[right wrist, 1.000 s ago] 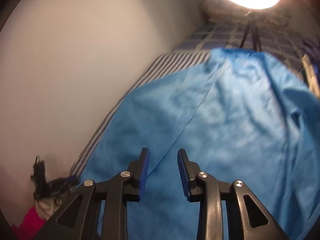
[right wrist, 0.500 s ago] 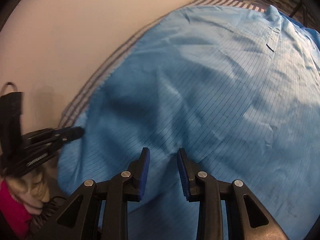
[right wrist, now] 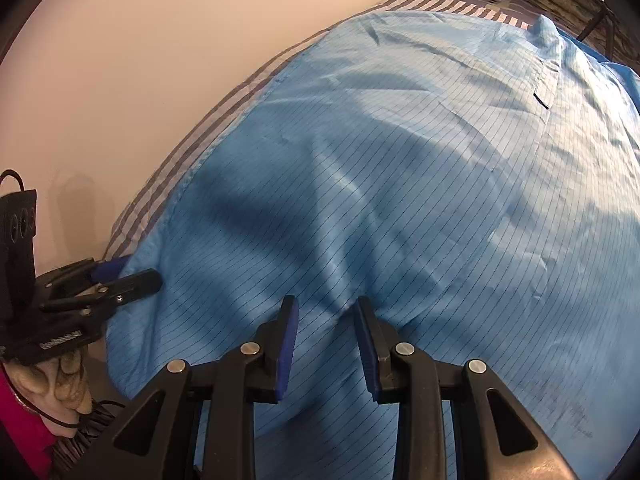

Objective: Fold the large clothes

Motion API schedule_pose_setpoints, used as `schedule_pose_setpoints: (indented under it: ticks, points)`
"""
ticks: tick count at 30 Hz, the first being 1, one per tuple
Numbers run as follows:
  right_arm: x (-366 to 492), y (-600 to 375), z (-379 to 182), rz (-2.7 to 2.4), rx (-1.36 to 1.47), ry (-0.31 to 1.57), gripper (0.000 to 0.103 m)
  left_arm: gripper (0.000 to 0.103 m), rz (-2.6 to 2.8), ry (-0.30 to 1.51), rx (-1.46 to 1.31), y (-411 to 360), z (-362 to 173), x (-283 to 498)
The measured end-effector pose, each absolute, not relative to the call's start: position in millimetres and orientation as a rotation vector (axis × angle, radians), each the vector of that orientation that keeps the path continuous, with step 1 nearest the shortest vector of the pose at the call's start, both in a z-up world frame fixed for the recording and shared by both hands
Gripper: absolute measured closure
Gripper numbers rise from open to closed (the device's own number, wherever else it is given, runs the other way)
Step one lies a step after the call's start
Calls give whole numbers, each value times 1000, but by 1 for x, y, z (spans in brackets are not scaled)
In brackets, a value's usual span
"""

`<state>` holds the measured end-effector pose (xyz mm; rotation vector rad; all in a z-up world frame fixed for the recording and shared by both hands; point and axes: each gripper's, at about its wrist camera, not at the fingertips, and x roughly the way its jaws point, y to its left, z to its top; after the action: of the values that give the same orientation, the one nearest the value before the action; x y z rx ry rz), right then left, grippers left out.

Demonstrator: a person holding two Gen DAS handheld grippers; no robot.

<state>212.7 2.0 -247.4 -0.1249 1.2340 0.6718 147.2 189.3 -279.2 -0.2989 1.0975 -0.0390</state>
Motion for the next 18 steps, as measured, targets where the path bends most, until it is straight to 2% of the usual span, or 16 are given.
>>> schedule_pose_setpoints:
  ticks: [8, 11, 13, 14, 18]
  points:
    - [221, -1, -247, 669, -75, 1285, 70, 102, -23, 954, -244, 174, -238, 132]
    - [242, 1, -229, 680, -34, 1310, 61, 102, -14, 926, -210, 168, -232, 129]
    - [257, 5, -211, 681, -6, 1291, 39, 102, -16, 910, -186, 163, -229, 127]
    - [267, 10, -202, 697, 15, 1287, 36, 102, -21, 899, -171, 159, -226, 127]
    - [294, 38, -182, 705, 16, 1271, 35, 102, -35, 864, -123, 149, -218, 125]
